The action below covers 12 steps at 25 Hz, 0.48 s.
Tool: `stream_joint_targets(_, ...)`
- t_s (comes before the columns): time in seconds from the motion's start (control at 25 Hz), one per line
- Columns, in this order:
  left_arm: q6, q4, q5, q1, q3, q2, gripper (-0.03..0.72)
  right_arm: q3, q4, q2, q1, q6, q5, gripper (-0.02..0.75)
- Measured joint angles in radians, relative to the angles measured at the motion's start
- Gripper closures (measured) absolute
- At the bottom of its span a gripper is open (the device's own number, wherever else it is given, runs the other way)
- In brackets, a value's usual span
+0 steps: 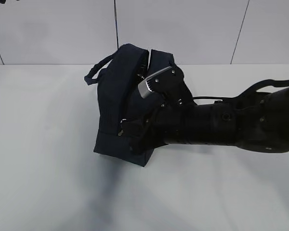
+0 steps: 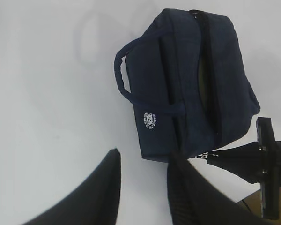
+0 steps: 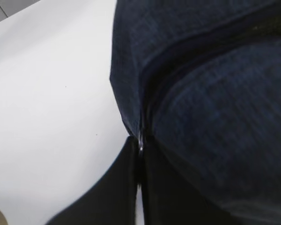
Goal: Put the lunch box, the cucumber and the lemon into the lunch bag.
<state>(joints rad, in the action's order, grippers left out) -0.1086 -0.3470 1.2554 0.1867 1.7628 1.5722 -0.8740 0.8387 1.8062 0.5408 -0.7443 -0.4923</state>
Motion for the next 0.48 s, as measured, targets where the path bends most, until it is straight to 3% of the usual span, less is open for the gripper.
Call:
stream_joint_targets(0.24, 0.0, 0.0, 0.0, 0.0, -0.041, 0.0, 0.447, -0.028, 0.01, -0.032, 0.0, 0.0, 0.036, 0.738)
stream_joint_targets(0.48, 0.0, 0.001, -0.002, 0.0, -0.167, 0.0, 0.447, -0.088, 0.019, -0.036, 0.0, 0.0, 0.08, 0.738)
